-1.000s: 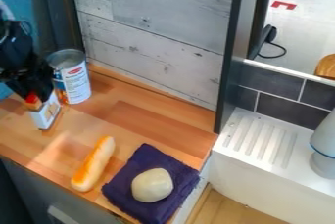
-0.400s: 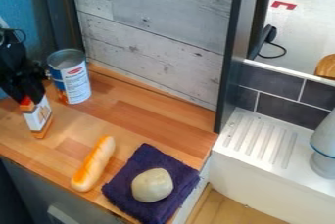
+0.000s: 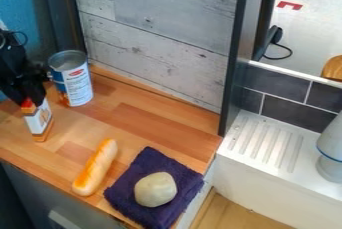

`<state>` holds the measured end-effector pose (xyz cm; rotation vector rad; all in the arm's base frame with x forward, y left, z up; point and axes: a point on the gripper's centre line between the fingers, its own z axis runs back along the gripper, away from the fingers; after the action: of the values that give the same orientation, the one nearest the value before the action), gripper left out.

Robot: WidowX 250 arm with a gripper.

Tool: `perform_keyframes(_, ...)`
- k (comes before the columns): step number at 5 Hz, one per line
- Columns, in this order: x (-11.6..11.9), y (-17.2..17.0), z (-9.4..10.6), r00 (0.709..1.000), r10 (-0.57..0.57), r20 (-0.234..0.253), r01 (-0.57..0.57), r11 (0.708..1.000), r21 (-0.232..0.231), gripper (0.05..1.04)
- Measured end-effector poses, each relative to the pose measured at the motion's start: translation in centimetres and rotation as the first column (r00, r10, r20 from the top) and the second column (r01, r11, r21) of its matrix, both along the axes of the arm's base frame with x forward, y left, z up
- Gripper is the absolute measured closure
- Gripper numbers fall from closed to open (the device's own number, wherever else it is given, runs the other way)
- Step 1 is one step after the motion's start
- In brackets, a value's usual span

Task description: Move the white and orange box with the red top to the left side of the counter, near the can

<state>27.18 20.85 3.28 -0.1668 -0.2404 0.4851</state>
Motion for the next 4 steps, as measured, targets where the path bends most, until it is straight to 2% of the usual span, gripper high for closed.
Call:
perform_keyframes(1, 0.35, -0.27, -0.1, 1.0, -0.005, 0.002, 0.005, 1.0, 0.004, 0.711)
perform_keyframes(2, 0.32, -0.22, -0.15, 1.0, -0.008, 0.002, 0.008, 1.0, 0.005, 0.635)
perform_keyframes(3, 0.29, -0.63, -0.81, 1.0, -0.017, -0.015, 0.017, 1.0, -0.013, 0.317)
perform_keyframes(4, 0.19, -0.6, -0.83, 1.0, -0.019, -0.019, 0.019, 1.0, -0.012, 0.081)
